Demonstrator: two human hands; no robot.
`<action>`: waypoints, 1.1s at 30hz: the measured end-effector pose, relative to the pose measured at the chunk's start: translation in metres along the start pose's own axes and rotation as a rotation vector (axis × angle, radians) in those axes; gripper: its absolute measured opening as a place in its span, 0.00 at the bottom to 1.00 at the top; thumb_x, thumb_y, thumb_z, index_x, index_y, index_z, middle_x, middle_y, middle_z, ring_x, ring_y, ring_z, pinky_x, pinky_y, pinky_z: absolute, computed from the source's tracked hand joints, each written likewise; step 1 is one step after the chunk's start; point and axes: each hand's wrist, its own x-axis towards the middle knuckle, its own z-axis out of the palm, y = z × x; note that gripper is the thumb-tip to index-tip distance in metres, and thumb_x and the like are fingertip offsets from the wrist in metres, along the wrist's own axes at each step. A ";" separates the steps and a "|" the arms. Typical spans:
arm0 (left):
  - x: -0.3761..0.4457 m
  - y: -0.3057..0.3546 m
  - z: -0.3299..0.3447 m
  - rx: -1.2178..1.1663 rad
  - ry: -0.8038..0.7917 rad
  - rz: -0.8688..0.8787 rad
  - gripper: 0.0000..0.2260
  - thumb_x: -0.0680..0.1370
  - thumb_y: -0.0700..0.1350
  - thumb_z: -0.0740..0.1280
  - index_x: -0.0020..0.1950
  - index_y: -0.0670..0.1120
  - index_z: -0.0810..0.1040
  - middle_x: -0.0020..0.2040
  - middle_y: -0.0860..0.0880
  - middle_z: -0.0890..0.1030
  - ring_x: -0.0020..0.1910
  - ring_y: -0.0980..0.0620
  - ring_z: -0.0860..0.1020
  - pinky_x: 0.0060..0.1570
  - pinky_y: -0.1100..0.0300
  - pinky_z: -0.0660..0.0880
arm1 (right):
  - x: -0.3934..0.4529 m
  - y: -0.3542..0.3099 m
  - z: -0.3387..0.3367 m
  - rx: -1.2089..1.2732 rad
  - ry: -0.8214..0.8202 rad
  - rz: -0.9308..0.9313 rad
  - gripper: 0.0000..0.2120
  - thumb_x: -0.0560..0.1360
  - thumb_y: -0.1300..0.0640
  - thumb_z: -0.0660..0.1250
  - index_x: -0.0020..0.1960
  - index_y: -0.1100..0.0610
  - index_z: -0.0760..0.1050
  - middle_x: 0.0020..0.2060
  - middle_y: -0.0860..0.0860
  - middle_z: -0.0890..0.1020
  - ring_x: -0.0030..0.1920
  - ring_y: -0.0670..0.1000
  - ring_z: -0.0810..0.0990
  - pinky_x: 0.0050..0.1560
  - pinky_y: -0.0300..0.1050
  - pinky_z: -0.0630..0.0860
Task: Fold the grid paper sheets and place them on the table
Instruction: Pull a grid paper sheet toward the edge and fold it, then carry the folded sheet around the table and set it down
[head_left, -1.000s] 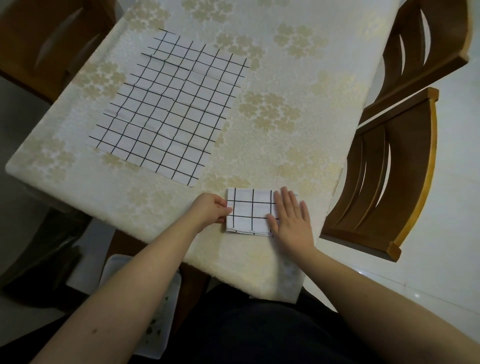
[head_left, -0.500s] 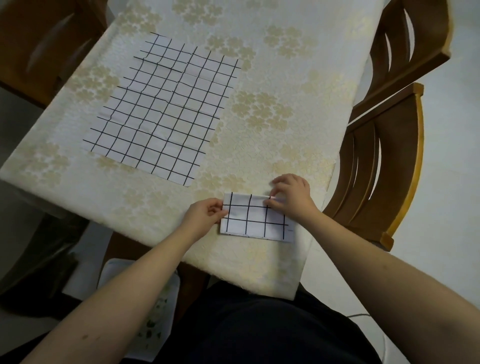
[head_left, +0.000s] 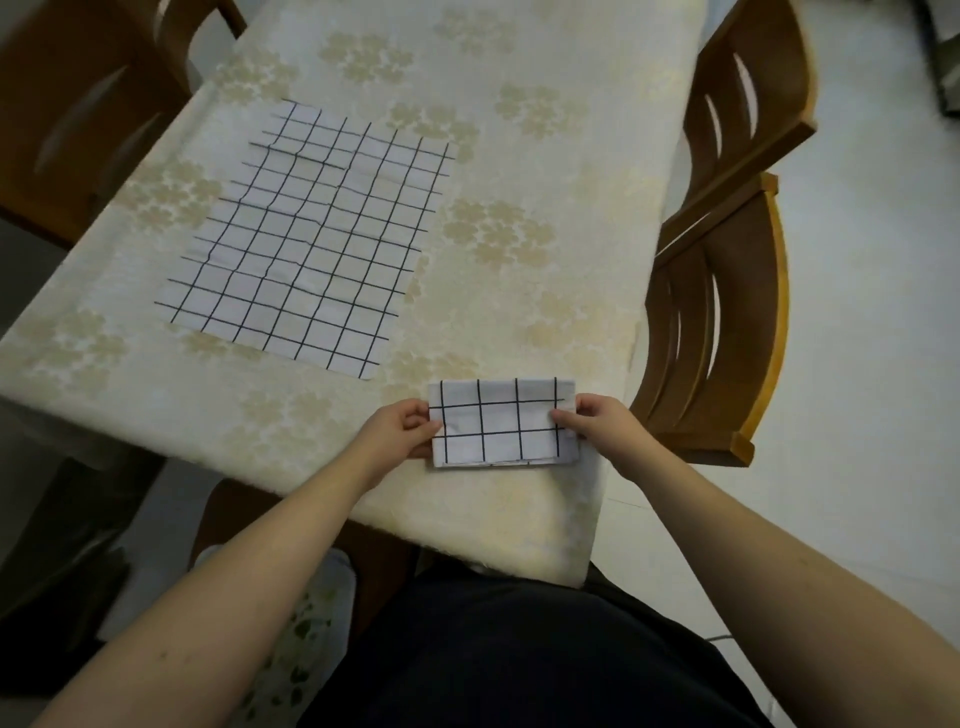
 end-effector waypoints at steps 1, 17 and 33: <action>-0.002 0.000 0.001 -0.036 -0.007 -0.008 0.05 0.79 0.37 0.67 0.54 0.43 0.79 0.48 0.43 0.85 0.50 0.43 0.84 0.48 0.54 0.81 | -0.006 -0.003 0.003 0.066 0.027 0.006 0.07 0.75 0.55 0.71 0.46 0.59 0.79 0.38 0.49 0.84 0.40 0.50 0.82 0.40 0.40 0.77; -0.052 0.089 0.085 -0.033 -0.017 0.185 0.07 0.81 0.44 0.64 0.57 0.44 0.78 0.48 0.44 0.85 0.43 0.46 0.83 0.39 0.52 0.79 | -0.133 0.007 -0.036 0.497 0.371 -0.107 0.07 0.75 0.59 0.71 0.53 0.56 0.80 0.47 0.52 0.86 0.48 0.52 0.85 0.49 0.48 0.82; -0.125 0.111 0.351 0.189 -0.335 0.094 0.07 0.81 0.41 0.63 0.57 0.44 0.79 0.47 0.42 0.84 0.40 0.47 0.82 0.40 0.51 0.78 | -0.281 0.169 -0.199 0.753 0.664 -0.104 0.06 0.75 0.63 0.70 0.52 0.59 0.80 0.45 0.53 0.87 0.46 0.53 0.86 0.48 0.49 0.81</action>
